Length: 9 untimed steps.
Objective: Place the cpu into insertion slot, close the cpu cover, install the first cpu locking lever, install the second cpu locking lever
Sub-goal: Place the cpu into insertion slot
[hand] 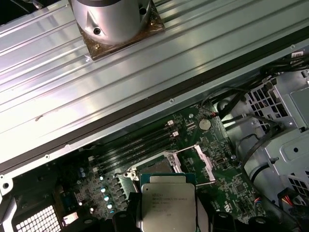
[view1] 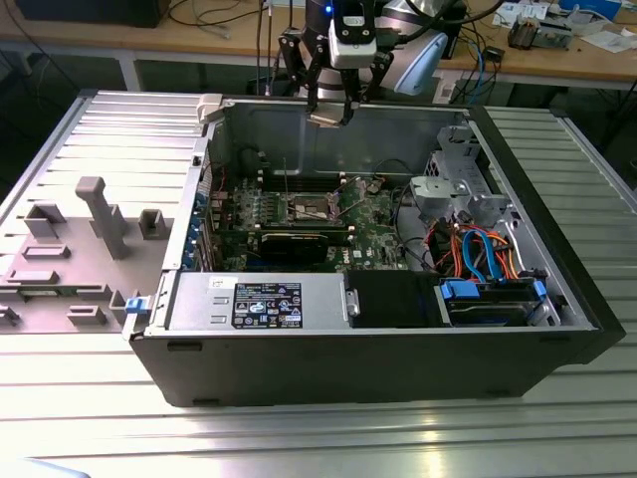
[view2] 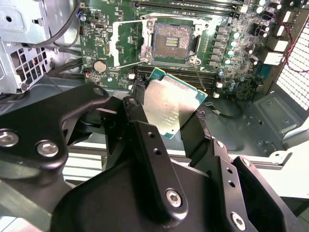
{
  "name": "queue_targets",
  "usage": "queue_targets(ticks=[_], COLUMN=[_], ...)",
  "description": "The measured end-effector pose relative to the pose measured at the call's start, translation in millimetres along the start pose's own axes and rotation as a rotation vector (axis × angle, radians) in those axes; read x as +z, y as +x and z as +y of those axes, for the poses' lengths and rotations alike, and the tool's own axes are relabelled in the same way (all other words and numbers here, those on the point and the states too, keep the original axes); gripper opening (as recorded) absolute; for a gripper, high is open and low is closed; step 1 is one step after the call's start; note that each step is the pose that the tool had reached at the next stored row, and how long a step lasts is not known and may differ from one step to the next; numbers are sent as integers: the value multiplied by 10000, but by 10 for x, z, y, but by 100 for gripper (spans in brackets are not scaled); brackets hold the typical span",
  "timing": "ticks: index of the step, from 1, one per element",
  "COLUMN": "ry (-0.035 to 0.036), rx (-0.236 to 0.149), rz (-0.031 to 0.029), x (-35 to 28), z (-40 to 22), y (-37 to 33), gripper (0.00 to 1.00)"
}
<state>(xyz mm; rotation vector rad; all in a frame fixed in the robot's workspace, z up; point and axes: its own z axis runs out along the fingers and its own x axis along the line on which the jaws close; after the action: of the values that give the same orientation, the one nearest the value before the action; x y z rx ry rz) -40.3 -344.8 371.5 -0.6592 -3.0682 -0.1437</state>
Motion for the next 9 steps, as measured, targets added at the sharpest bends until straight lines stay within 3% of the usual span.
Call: queue_targets(ticks=[4,9], ry=[0,-7], rx=[55,451], rz=[-4,-40], x=[0,6], z=[0,-1], y=[0,0], gripper=[54,54])
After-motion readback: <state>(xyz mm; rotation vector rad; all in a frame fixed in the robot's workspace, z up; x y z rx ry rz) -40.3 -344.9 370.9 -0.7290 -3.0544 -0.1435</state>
